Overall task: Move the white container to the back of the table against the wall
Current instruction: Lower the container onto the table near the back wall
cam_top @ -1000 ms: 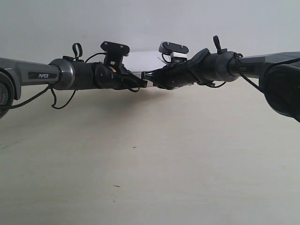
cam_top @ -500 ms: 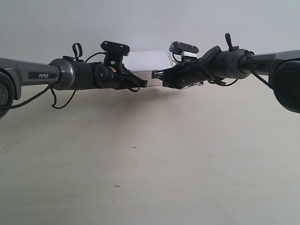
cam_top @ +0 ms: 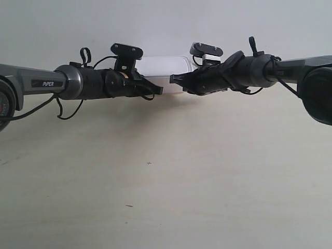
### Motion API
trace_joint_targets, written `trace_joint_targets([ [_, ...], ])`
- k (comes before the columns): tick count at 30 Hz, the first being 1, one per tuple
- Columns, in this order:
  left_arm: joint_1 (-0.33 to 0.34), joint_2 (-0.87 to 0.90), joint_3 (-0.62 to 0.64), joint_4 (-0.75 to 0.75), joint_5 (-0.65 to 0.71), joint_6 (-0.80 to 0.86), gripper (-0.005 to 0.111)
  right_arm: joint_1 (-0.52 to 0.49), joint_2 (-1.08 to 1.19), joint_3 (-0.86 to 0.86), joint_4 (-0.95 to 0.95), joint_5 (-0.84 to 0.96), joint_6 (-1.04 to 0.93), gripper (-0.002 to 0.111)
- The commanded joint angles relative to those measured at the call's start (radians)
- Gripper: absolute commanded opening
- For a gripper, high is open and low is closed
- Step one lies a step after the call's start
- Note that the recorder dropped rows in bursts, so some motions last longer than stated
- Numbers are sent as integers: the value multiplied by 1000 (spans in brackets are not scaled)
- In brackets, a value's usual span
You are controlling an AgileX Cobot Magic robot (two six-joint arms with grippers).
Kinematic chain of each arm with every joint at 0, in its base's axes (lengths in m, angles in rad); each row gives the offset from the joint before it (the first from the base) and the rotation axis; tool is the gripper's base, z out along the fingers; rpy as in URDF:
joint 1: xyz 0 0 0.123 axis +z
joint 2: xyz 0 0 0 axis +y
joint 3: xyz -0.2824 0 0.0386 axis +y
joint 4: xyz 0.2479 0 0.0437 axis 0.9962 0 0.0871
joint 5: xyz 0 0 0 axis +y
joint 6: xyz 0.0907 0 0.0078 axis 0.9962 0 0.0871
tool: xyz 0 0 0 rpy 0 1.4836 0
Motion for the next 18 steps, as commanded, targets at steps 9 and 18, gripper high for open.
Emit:
trace_joint_targets([
  [9,3,-6,-6,22,71,20,0,-5,-16,-7,-1,33,2,0],
  [18,29,-56,-6,45,251,60,0,-16,-57,-7,-221,166,149,0],
])
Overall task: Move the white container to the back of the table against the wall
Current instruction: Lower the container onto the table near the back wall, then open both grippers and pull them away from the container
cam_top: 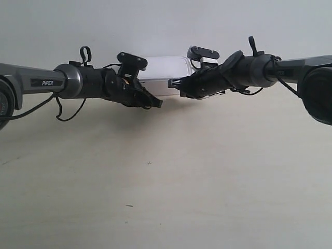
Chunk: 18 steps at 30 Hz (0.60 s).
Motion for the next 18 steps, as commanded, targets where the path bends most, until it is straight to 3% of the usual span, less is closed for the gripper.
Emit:
trace_joint_targets([
  [1,34,-57,-6,12,71,6,0,-16,-68,-7,-216,96,149,0],
  [3,50,-103,8,14,147,6,0,-29,-120,-7,-353,223,237,0],
  [8,50,-299,172,14,174,53,0,-43,-215,22,-404,443,249,0],
  [18,50,-842,683,-55,-15,82,0,-43,-709,485,-398,337,210,0],
])
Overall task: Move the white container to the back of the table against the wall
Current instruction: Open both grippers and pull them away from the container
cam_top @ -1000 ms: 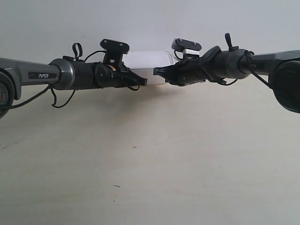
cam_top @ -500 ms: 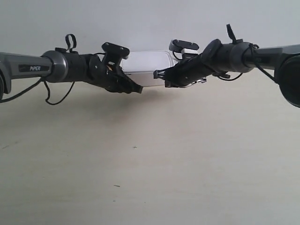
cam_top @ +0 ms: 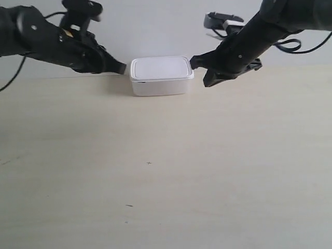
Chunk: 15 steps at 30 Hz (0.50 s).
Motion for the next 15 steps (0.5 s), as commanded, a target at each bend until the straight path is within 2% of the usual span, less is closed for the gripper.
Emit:
trace_joint_targets([
  [1,0,-239,198,-44,-64,6,0,-4,-270,234,-1,-75,-25,0],
  [9,0,-735,551,-65,-98,4,0,-4,-884,647,28,-141,-19,0],
  [15,0,-1176,763,-174,-88,2,0,-4,-1303,839,20,-105,-17,0],
])
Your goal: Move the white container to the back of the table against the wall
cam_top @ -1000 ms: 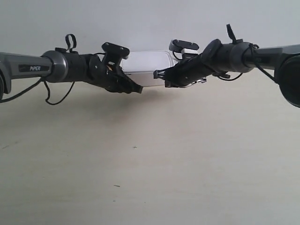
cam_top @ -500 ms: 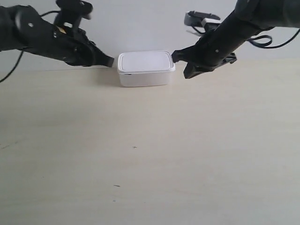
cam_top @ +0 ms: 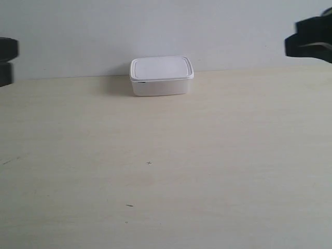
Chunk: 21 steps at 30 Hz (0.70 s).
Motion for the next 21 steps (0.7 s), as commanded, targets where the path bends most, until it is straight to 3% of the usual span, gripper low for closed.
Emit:
trace_joint_targets([
  [1,0,-327,153,-73,6,0,0,-4,-297,132,-3,22,-3,0],
  [7,0,-570,318,-73,-13,0,0,-4,-499,284,-60,-16,-3,0],
  [15,0,-489,415,-71,-317,0,0,-4,-375,452,-81,-414,-3,0],
  [18,0,-464,415,-68,-297,0,0,-4,-337,454,-81,-403,-3,0],
  [21,0,-472,415,-68,-173,0,0,-4,-330,454,-81,-331,-3,0],
])
